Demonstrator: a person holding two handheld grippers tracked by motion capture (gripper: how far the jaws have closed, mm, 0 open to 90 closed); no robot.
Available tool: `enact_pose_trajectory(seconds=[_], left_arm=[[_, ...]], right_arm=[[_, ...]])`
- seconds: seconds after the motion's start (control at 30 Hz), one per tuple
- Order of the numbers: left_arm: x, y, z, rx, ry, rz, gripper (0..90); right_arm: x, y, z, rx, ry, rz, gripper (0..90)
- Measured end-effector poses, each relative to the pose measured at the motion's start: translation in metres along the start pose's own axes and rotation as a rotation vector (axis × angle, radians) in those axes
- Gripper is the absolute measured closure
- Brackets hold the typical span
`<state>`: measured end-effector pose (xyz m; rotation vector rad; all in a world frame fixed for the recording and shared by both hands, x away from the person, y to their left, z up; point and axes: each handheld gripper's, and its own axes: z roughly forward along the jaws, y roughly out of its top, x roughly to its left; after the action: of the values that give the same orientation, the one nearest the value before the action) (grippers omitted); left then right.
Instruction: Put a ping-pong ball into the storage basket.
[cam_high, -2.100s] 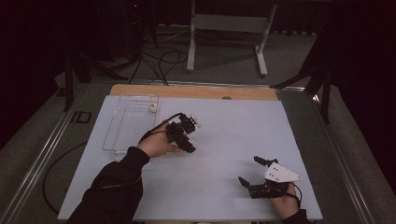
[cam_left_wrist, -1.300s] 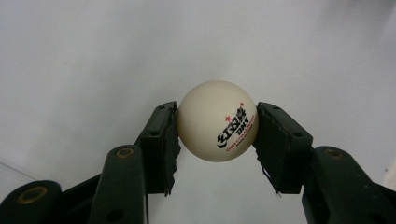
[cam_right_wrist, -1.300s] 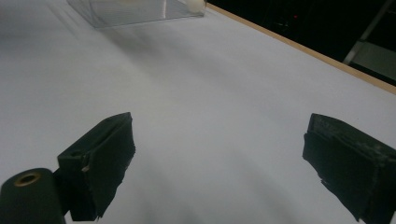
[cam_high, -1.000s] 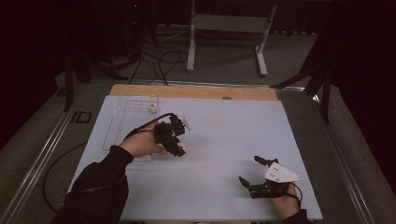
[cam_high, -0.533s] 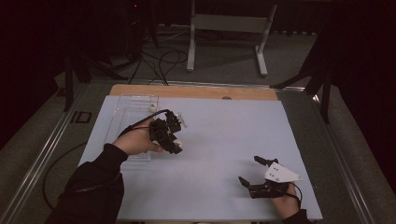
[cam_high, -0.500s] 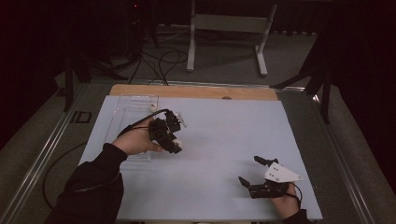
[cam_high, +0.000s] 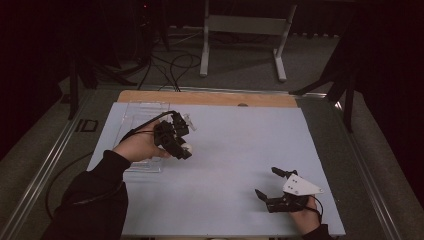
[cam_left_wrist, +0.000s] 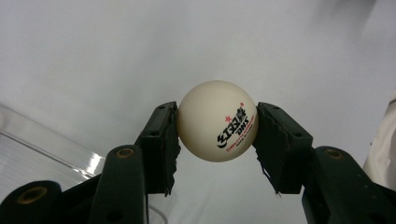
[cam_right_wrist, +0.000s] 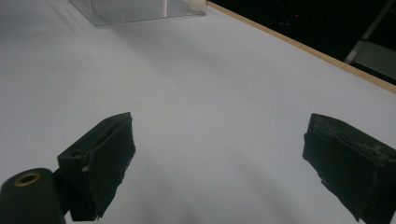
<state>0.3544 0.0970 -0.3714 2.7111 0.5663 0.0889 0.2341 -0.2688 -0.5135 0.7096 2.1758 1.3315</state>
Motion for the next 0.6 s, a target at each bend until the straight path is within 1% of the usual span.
enact_pose_trajectory(seconds=[0.27, 0.4, 0.6], left_arm=[[0.002, 0.003, -0.010, -0.024, 0.011, -0.009, 51.8], [0.003, 0.004, -0.012, -0.017, 0.016, -0.009, 51.8], [0.007, 0.001, -0.018, -0.031, 0.026, -0.016, 51.8]], right_arm=[[0.000, 0.000, 0.000, -0.002, 0.000, 0.001, 9.0], [0.000, 0.000, 0.000, -0.002, -0.001, 0.002, 9.0], [0.000, 0.000, 0.000, -0.001, -0.001, 0.002, 9.0]])
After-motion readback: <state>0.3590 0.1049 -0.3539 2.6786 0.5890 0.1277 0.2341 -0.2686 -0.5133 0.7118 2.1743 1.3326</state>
